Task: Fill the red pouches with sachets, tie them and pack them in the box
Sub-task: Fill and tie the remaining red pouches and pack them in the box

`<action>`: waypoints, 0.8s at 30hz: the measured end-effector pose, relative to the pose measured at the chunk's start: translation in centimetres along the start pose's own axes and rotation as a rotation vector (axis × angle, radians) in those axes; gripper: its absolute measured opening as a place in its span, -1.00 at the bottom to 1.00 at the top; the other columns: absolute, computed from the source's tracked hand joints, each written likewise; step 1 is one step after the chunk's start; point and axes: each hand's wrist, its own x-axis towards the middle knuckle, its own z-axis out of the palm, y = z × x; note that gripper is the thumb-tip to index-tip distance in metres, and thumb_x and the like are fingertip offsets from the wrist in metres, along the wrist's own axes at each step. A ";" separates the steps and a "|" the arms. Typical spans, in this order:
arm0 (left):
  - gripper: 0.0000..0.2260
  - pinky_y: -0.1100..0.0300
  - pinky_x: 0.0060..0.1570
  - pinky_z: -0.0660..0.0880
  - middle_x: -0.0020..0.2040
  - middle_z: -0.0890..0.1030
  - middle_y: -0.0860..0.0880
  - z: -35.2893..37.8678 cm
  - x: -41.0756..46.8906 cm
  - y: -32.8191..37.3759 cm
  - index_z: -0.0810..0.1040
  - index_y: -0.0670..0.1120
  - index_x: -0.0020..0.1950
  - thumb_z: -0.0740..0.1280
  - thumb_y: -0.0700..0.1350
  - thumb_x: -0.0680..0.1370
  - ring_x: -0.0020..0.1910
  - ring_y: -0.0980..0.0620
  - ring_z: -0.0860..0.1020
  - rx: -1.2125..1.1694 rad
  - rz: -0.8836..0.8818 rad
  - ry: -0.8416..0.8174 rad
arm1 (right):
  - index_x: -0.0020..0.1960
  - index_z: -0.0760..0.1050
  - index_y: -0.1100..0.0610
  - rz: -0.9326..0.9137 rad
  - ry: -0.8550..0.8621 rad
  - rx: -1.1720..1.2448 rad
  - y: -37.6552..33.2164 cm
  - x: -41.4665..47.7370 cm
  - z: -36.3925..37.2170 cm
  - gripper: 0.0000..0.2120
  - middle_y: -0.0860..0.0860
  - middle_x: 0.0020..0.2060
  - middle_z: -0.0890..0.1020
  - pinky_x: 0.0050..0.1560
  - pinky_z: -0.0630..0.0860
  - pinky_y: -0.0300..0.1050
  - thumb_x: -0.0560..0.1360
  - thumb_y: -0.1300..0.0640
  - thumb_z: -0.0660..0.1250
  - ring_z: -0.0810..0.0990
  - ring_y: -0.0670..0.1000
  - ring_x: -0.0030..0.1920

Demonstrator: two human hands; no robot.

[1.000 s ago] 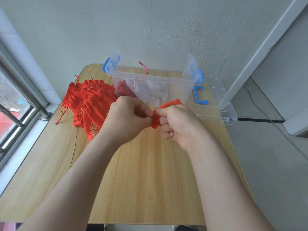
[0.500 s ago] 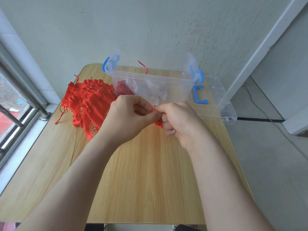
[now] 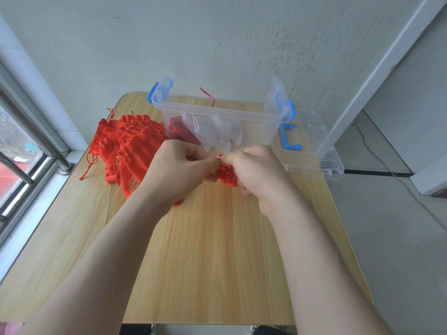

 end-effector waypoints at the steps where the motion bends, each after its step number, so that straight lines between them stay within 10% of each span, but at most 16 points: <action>1: -0.85 -0.24 0.11 0.67 -0.22 0.77 -0.02 0.1 0.0 0.0 0.75 -0.10 -0.19 0.41 -0.12 0.52 -0.10 -0.11 0.75 -0.022 -0.010 0.005 | -0.18 0.65 0.29 -0.008 -0.001 -0.017 0.0 -0.1 0.0 -0.78 -0.13 -0.57 0.50 -0.57 0.32 -0.39 0.59 0.19 0.41 0.44 -0.21 -0.58; 10: -0.68 -0.22 0.12 0.66 -0.33 0.71 -0.12 0.0 1.0 -0.5 0.61 -0.22 -0.18 0.11 -0.18 0.59 -0.12 -0.27 0.73 -0.160 -0.185 0.025 | -0.14 0.71 0.05 -0.067 -0.019 -0.079 0.0 -0.2 0.4 -0.81 -0.19 -0.42 0.64 -0.55 0.31 -0.46 0.62 0.14 0.40 0.53 -0.33 -0.49; 17: -0.49 -0.02 -0.01 0.66 -0.24 0.73 -0.11 0.1 0.7 0.1 0.68 -0.15 -0.12 0.23 0.26 0.65 -0.24 -0.10 0.71 -0.085 -0.174 -0.050 | -0.16 0.69 0.05 -0.060 -0.021 -0.053 0.1 -0.1 0.3 -0.78 -0.19 -0.46 0.65 -0.55 0.31 -0.43 0.64 0.14 0.38 0.50 -0.30 -0.53; 24: -0.64 -0.18 0.03 0.69 -0.36 0.62 -0.02 0.0 0.7 -0.6 0.64 -0.18 -0.18 0.37 0.05 0.68 -0.32 0.02 0.64 -0.023 0.003 -0.013 | -0.11 0.69 0.14 -0.073 -0.055 -0.022 0.1 -0.3 0.1 -0.77 -0.15 -0.47 0.66 -0.55 0.31 -0.46 0.68 0.15 0.35 0.50 -0.27 -0.56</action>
